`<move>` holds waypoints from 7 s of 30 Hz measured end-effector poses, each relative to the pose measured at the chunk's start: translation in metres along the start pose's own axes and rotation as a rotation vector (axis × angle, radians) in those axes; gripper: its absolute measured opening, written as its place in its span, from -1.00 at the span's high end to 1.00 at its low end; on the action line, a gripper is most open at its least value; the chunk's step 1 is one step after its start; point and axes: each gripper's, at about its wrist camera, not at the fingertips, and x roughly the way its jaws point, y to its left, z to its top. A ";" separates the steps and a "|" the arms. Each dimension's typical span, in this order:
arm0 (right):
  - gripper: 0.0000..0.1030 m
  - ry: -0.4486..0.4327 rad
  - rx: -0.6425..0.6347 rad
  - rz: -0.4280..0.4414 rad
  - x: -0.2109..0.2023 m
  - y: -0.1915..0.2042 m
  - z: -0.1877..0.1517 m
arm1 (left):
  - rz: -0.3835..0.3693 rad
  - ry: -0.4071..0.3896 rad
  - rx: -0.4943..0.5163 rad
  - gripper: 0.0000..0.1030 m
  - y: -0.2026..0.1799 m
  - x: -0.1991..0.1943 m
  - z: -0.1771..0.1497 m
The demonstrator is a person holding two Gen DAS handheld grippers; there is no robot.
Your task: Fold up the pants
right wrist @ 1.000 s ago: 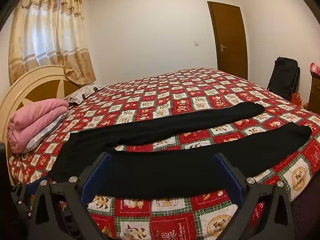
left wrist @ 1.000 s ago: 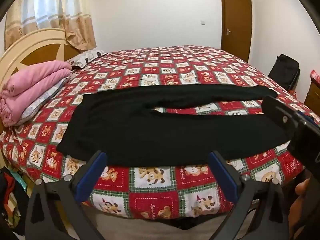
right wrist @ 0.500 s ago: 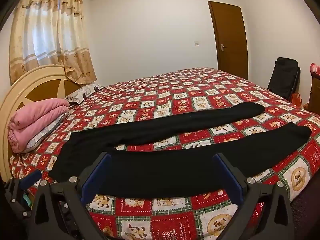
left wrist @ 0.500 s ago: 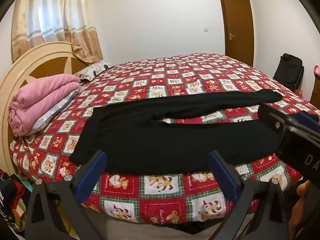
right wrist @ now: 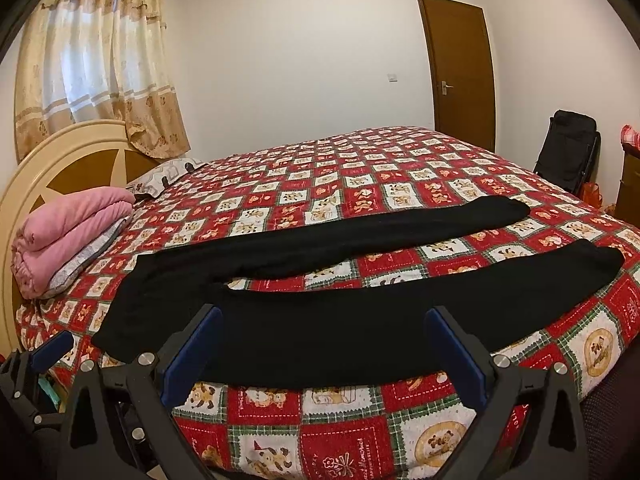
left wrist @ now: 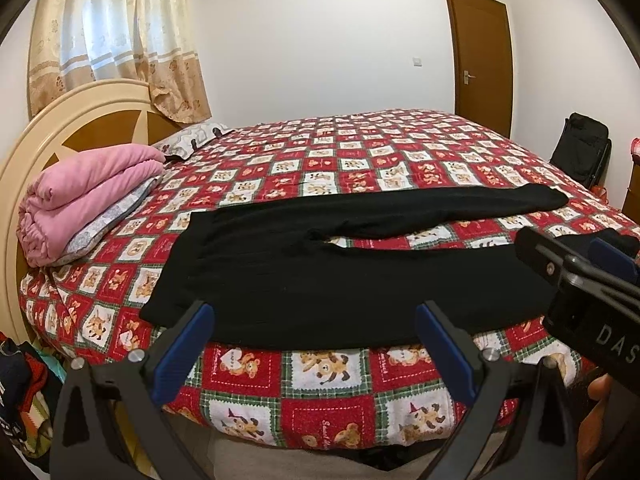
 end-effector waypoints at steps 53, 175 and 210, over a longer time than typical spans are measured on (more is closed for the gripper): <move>-0.98 0.040 -0.003 0.005 0.008 0.004 -0.009 | -0.001 0.040 -0.026 -1.00 0.004 0.012 -0.011; 0.92 0.435 -0.511 0.403 0.141 0.019 -0.056 | 0.049 0.099 -0.233 -0.64 0.218 0.143 -0.054; 0.08 0.424 -0.384 0.896 0.184 0.214 -0.007 | 0.195 0.168 -0.247 -0.92 0.268 0.152 -0.093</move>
